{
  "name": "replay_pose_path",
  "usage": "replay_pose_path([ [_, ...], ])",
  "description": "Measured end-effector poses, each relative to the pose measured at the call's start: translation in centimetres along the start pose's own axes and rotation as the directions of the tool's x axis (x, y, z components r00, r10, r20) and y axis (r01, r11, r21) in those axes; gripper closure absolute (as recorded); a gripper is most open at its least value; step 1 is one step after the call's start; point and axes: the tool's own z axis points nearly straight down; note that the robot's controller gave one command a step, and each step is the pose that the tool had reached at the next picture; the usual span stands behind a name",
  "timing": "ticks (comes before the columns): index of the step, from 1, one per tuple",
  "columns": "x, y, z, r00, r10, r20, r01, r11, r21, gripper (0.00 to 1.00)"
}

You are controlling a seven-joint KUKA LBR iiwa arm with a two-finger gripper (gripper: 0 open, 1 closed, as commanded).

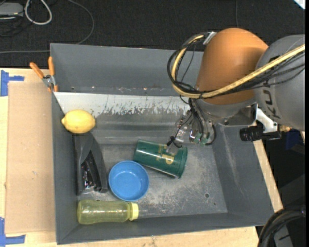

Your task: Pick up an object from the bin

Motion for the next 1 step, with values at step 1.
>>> replay_pose_path([
  [1,0.06,-0.01,-0.21,0.998,0.063,0.016,-0.063,0.998,-0.012,1.0],
])
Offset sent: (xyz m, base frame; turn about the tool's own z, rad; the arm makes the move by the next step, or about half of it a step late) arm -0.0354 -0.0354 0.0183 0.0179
